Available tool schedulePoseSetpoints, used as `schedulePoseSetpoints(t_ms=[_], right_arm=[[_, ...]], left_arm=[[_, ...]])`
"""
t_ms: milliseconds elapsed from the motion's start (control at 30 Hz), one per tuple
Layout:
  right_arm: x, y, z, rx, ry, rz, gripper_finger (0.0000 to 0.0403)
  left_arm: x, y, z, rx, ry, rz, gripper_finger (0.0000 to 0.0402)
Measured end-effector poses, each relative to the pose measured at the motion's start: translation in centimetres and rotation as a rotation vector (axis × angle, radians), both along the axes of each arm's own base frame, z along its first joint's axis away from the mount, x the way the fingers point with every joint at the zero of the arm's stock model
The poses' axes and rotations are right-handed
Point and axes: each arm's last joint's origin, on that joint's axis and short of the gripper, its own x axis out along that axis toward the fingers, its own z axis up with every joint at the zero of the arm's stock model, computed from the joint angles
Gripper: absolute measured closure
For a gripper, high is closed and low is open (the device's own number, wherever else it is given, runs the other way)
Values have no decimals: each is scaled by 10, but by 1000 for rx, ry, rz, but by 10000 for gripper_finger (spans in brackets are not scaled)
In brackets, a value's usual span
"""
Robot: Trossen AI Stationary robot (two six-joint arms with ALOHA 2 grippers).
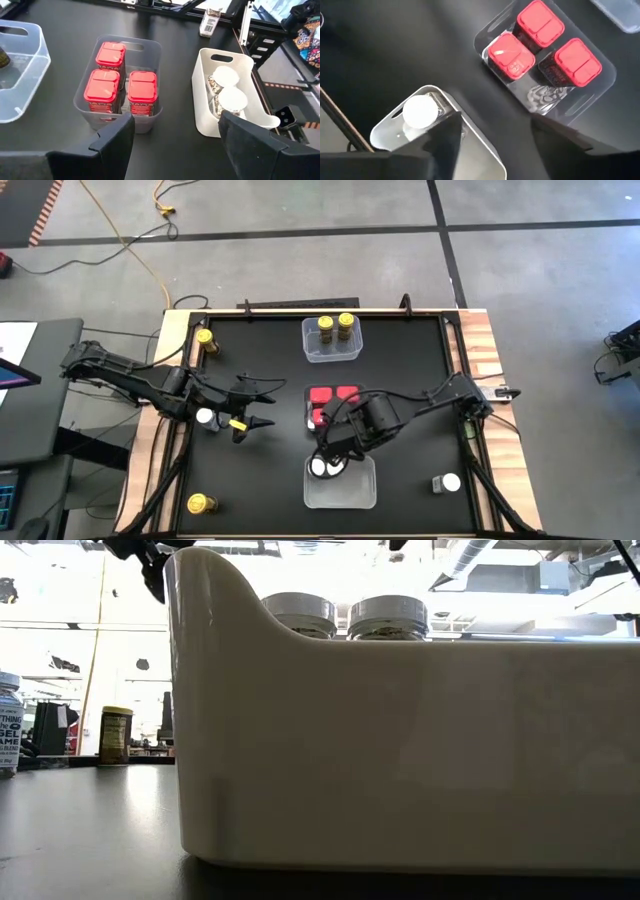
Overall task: Sort spices by type
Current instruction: Put the right white seasoning bottle into the gray bin
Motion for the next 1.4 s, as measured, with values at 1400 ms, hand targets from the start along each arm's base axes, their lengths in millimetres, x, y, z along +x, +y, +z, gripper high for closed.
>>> schedulePoseSetpoints(t_ms=[1400], right_arm=[[-15, 36, -25, 75, 167, 215, 25]], left_arm=[[-98, 19, -19, -49, -120, -7, 125]])
